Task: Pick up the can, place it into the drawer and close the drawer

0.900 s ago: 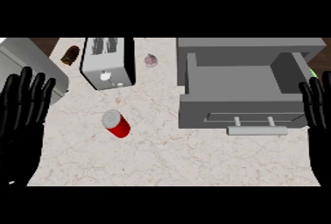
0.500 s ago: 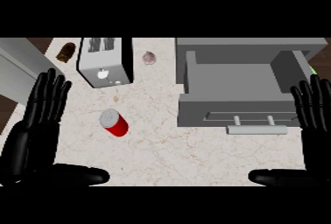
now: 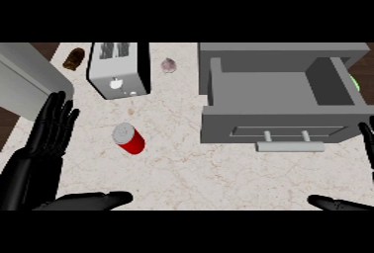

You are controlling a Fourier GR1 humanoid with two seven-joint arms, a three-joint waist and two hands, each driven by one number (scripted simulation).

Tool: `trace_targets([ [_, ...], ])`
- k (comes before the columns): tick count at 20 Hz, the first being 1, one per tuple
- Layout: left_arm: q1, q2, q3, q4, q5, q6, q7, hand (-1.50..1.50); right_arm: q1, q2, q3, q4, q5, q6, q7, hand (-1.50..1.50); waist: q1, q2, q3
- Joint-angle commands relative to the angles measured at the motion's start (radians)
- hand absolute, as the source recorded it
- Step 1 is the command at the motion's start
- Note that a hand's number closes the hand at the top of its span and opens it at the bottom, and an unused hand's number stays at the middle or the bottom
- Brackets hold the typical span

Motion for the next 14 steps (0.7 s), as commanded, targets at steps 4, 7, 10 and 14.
trace_targets([
  [4, 0.026, 0.025, -0.009, -0.215, -0.015, -0.012, 0.218, -1.5, 0.112, 0.019, -0.044, -0.058, -0.05, 0.063, -0.02, -1.5, 0.002, 0.0, 0.0],
  [7, 0.077, 0.016, 0.011, -0.153, 0.015, -0.024, 0.106, -1.5, 0.142, -0.022, -0.167, 0.047, -0.147, 0.161, -0.126, -1.5, 0.0, 0.001, 0.0],
  [10, 0.168, 0.011, 0.058, -0.186, 0.094, -0.04, 0.057, -1.5, 0.104, -0.011, -0.161, 0.008, -0.135, 0.147, -0.082, -1.5, 0.005, 0.001, -0.001],
  [14, 0.025, 0.021, 0.161, -0.206, 0.193, -0.004, 0.25, -1.5, 0.157, -0.037, -0.216, -0.022, -0.2, 0.197, -0.058, -1.5, 0.0, 0.001, -0.001],
])
